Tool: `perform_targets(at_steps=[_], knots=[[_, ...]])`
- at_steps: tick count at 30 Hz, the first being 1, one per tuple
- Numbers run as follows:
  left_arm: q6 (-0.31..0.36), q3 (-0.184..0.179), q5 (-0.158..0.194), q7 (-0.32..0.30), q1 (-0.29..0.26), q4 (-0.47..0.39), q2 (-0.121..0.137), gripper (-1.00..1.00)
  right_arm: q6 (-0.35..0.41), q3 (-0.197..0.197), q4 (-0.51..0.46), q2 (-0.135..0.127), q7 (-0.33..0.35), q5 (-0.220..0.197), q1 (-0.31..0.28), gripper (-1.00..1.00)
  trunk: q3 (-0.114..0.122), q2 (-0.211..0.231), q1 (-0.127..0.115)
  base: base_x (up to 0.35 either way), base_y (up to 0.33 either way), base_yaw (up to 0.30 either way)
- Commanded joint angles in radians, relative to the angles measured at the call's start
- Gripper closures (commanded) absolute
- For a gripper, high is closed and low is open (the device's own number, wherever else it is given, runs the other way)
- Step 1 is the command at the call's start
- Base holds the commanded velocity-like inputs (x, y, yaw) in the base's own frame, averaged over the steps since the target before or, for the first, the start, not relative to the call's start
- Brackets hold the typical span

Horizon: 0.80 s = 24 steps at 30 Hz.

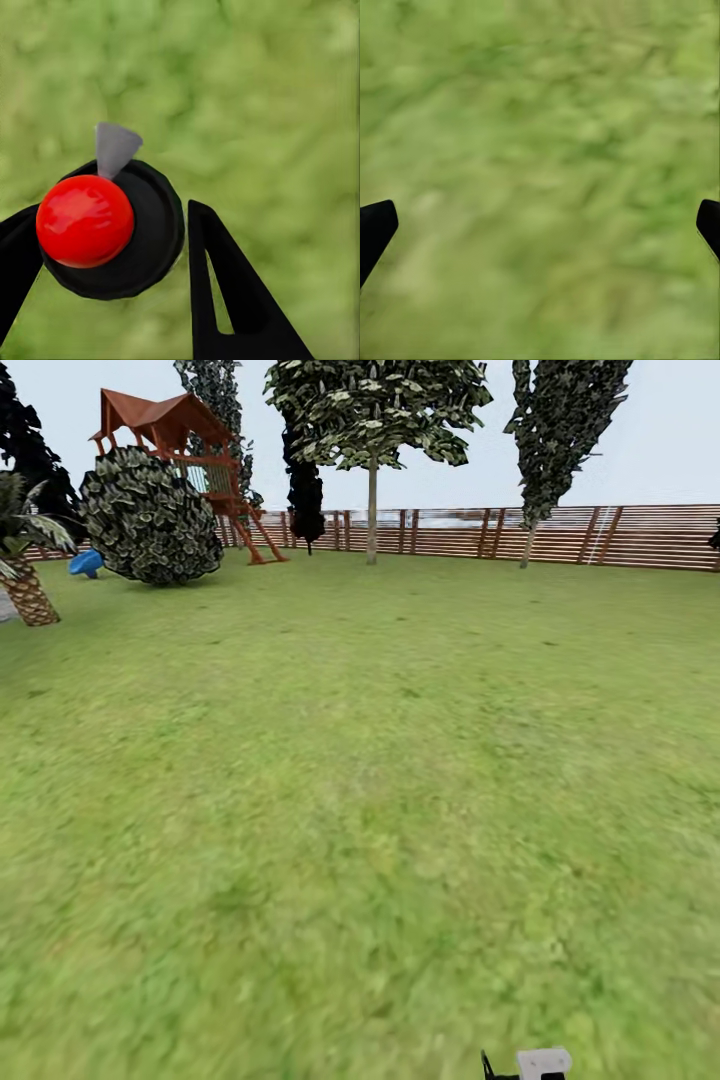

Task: In the garden, pick up the pesticide atomizer on the floor and spray pesticide onto both trees until each tree trunk is fully covered.

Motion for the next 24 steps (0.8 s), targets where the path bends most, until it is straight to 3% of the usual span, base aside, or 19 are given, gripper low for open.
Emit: perform_targets(at_steps=[1, 24], knots=[[-0.003, 0.006, -0.001, -0.002, 0.0, 0.003, 0.003, 1.0, -0.002, 0.009, 0.0, 0.0, -0.002, -0.009, 0.0, -1.0, -0.001, 0.0, 0.0, 0.338, 0.0, 0.0], [-0.003, 0.007, -0.001, -0.002, 0.013, 0.006, 0.008, 1.0, -0.002, 0.009, 0.0, 0.0, -0.002, -0.009, -0.001, -1.0, -0.001, 0.0, 0.0, 0.338, 0.0, 0.0]])
